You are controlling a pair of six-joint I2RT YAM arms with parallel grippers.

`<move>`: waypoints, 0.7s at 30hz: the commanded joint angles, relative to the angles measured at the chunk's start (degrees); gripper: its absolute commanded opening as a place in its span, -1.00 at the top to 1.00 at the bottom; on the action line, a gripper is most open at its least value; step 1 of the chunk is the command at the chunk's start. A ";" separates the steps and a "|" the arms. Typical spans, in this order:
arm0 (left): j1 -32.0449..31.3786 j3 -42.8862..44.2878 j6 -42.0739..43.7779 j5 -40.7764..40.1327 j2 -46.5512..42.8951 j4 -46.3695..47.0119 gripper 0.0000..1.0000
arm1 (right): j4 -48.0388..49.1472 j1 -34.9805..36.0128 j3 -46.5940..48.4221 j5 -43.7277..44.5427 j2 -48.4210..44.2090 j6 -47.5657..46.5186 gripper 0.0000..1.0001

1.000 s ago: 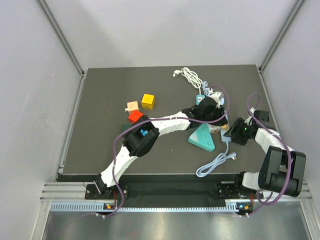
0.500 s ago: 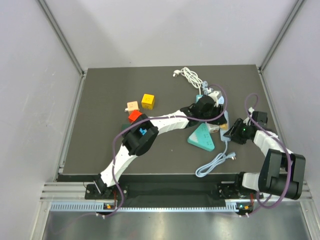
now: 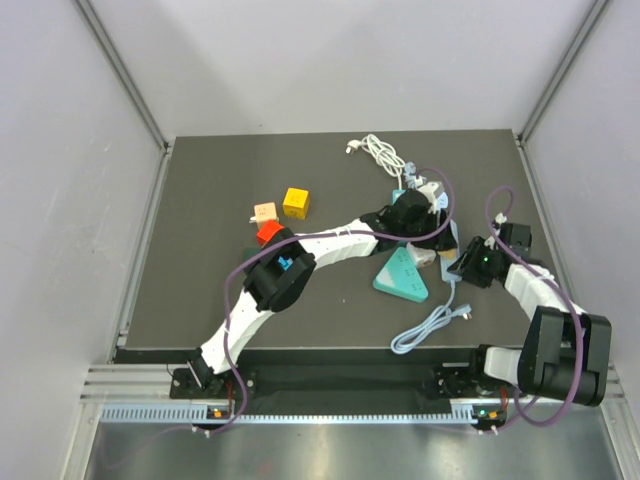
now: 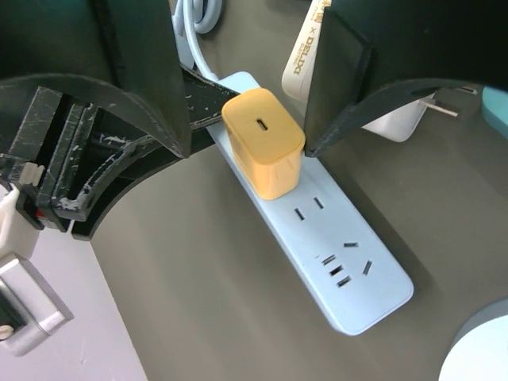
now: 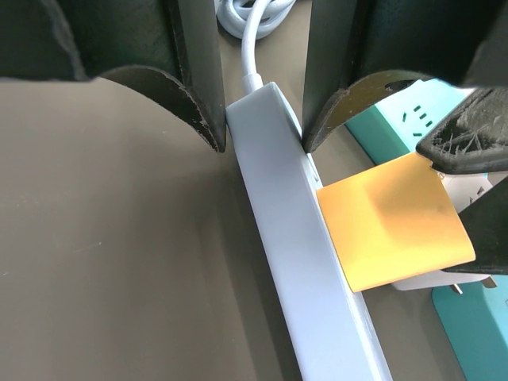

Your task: Pull the plug off the socket

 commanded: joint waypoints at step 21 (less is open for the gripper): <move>0.31 1.70 -9.53 7.97 4.81 -2.58 0.08 | 6.24 -0.14 -1.34 2.34 0.59 1.57 1.00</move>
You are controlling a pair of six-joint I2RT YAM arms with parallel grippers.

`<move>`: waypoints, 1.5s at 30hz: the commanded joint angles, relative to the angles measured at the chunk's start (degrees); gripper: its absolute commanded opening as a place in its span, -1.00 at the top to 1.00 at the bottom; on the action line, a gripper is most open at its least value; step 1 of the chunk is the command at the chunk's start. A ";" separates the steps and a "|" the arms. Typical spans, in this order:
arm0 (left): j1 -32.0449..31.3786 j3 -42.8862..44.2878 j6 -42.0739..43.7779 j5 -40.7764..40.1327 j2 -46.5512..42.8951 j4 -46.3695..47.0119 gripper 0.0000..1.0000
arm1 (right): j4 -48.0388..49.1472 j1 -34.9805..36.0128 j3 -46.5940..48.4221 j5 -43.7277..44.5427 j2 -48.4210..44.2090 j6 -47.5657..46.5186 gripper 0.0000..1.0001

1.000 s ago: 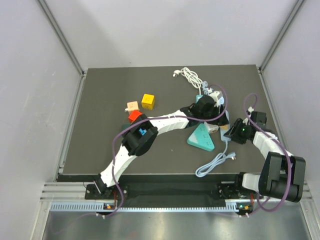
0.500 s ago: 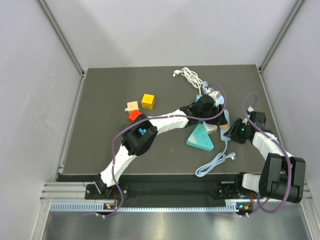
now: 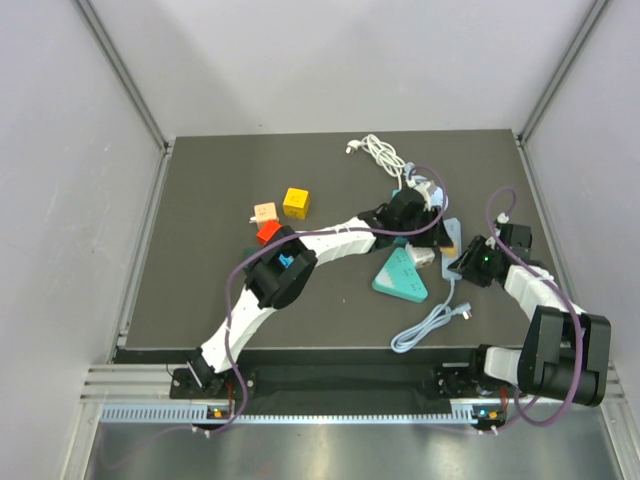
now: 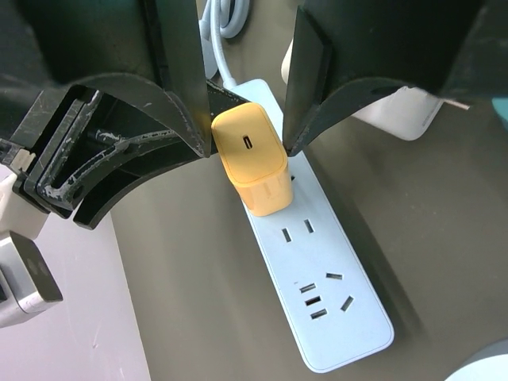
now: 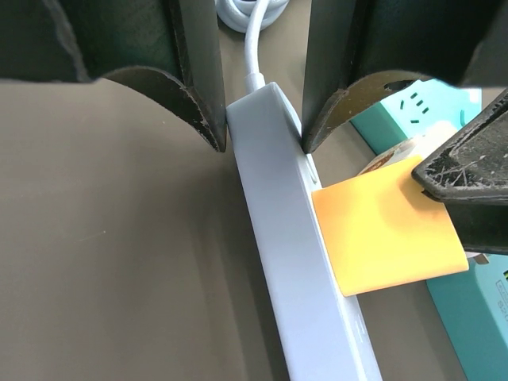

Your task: Pull the plug off the socket

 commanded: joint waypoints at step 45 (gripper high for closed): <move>-2.91 9.20 1.89 2.13 11.46 -10.12 0.84 | 3.97 1.75 1.05 2.83 0.19 -0.90 0.94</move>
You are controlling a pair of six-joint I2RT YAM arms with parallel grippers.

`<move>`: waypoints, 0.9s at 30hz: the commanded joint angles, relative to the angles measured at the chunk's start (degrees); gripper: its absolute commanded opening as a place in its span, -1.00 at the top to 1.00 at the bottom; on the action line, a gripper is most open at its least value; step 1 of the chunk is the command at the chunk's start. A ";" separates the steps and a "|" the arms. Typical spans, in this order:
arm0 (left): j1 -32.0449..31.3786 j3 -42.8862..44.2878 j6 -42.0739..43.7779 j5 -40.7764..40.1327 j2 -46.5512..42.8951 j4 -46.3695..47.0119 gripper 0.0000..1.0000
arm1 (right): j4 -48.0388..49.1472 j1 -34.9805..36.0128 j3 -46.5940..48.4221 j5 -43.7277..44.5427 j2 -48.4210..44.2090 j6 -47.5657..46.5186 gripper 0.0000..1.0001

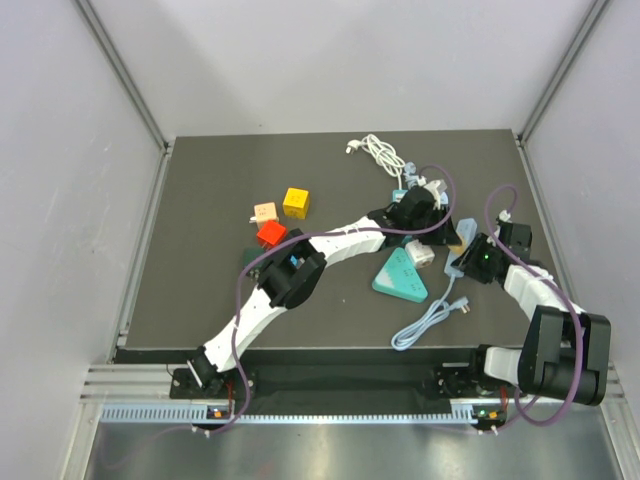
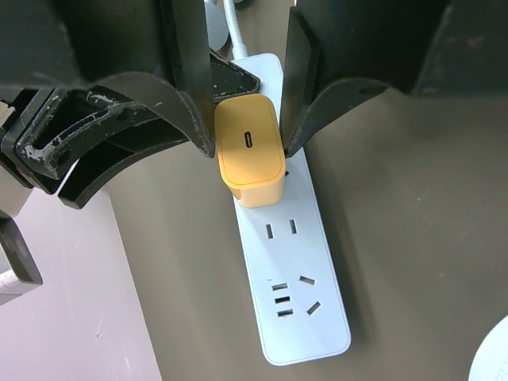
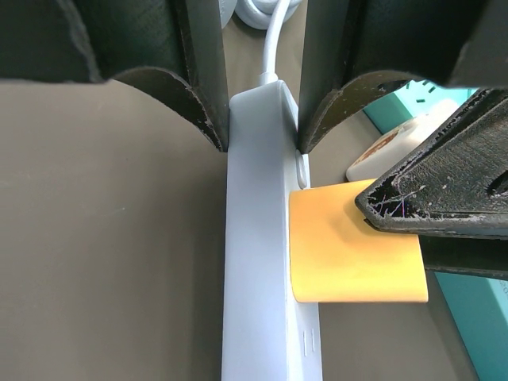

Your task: Pull the plug off the socket

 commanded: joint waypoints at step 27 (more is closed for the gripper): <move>-1.99 -11.22 1.33 1.82 -4.30 -1.87 1.00 | 4.51 -0.24 2.53 -1.45 2.70 2.24 0.23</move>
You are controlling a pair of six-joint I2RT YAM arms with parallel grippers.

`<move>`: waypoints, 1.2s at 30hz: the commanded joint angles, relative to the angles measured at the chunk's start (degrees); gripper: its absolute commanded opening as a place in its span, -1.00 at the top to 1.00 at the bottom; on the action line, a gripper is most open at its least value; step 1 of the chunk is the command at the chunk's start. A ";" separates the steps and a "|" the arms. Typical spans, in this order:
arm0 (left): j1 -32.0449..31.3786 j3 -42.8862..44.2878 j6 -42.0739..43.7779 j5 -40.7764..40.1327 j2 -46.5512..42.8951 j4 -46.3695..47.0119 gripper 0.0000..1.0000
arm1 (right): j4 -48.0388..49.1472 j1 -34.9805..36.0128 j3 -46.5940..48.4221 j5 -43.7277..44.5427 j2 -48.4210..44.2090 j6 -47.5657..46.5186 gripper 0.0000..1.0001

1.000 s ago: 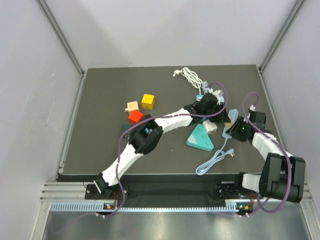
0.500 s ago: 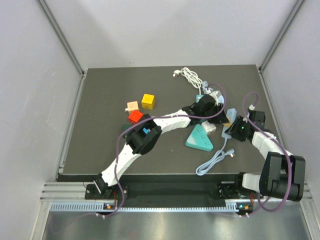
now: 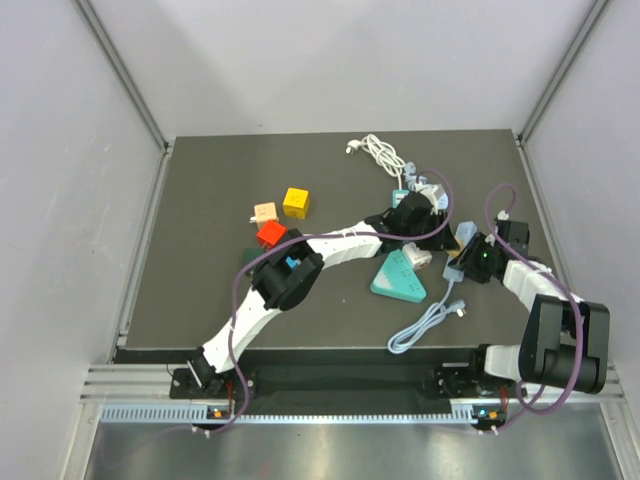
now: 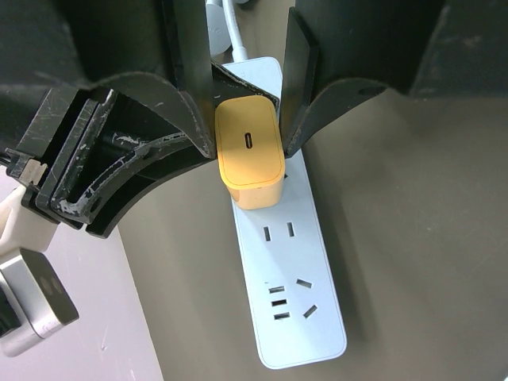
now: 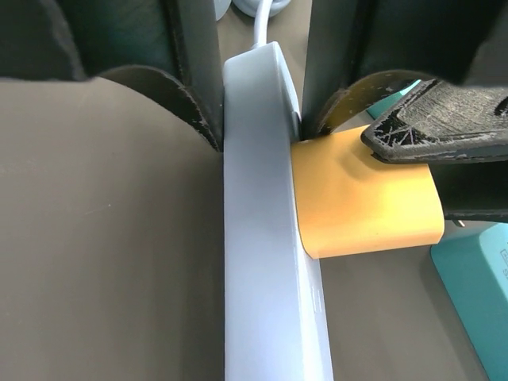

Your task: Pull the plug off the socket

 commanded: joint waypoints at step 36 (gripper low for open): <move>1.39 -22.72 -2.20 2.38 -14.60 24.18 1.00 | 6.16 -12.81 -2.92 2.29 6.42 1.58 1.00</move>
